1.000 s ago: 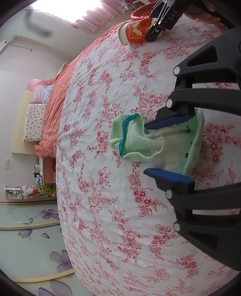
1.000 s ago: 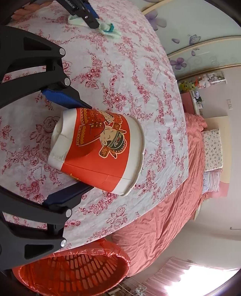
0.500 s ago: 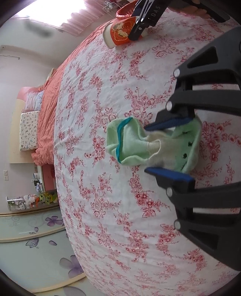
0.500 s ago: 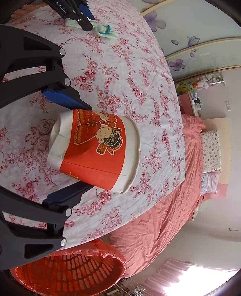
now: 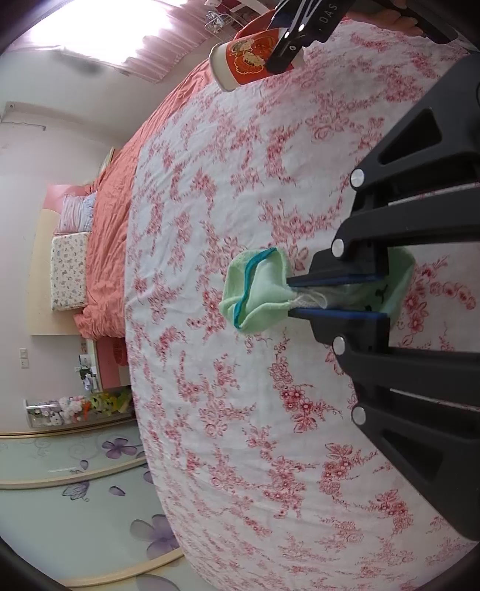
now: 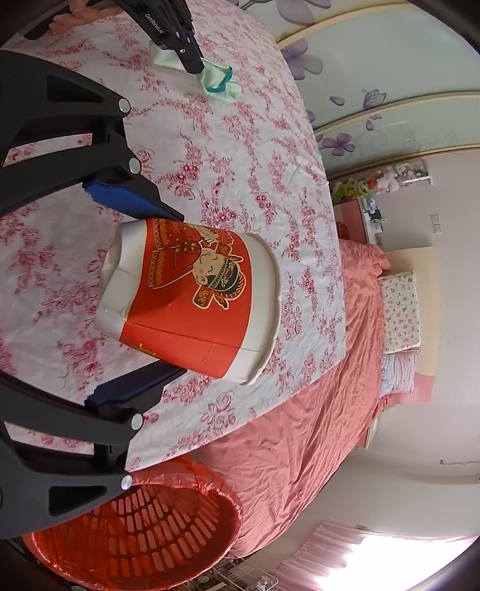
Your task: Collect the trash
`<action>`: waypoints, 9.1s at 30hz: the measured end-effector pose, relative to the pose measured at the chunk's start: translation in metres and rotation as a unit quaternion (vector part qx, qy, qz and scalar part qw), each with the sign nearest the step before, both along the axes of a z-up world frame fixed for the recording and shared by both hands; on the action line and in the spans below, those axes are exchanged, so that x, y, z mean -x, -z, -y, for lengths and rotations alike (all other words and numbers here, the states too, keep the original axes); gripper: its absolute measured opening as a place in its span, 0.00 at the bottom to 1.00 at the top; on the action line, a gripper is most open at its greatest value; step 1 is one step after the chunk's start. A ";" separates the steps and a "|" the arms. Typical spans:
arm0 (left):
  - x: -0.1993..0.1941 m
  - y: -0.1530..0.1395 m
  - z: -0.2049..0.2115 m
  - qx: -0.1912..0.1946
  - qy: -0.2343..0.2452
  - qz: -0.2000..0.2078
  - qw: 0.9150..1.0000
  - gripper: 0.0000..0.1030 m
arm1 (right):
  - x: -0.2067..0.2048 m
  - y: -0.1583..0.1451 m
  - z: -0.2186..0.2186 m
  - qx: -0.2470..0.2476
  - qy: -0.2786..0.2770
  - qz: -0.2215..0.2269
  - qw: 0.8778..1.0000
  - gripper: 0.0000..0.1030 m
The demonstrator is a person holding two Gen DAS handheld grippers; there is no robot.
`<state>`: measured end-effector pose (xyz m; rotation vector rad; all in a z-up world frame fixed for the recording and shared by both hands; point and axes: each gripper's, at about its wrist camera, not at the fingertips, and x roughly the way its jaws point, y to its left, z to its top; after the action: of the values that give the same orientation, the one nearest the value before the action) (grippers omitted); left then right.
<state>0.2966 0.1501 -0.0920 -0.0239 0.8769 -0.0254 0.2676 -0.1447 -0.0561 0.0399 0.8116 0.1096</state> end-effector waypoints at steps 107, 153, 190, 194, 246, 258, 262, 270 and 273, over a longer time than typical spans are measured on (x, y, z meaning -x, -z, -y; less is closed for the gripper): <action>0.262 -0.086 0.163 -0.041 0.008 0.227 0.973 0.96 | 0.274 -0.081 0.110 0.100 0.278 0.243 0.924 0.98; 0.306 -0.087 0.139 -0.009 -0.016 0.160 0.987 0.96 | 0.284 -0.067 0.077 0.064 0.251 0.112 0.959 0.98; 0.317 -0.099 0.152 -0.019 -0.011 0.175 0.984 0.96 | 0.285 -0.071 0.076 0.082 0.247 0.122 0.958 0.98; 0.315 -0.098 0.154 -0.023 -0.012 0.172 0.985 0.96 | 0.285 -0.071 0.076 0.082 0.246 0.120 0.958 0.98; 0.312 -0.092 0.152 -0.020 -0.021 0.162 0.986 0.96 | 0.284 -0.068 0.074 0.081 0.246 0.120 0.958 0.98; 0.311 -0.092 0.152 -0.021 -0.022 0.159 0.987 0.96 | 0.284 -0.068 0.076 0.081 0.245 0.120 0.959 0.98; 0.311 -0.092 0.153 -0.021 -0.022 0.160 0.987 0.96 | 0.284 -0.068 0.076 0.081 0.246 0.120 0.959 0.98; 0.311 -0.091 0.152 -0.022 -0.022 0.159 0.987 0.96 | 0.283 -0.069 0.076 0.080 0.245 0.119 0.959 0.98; 0.311 -0.091 0.152 -0.022 -0.022 0.159 0.987 0.96 | 0.283 -0.069 0.076 0.081 0.245 0.119 0.959 0.98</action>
<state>-0.0142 -0.0023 -0.0006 0.0023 0.5578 0.0308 -0.0158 -0.2211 0.0129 0.0714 0.5476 -0.4147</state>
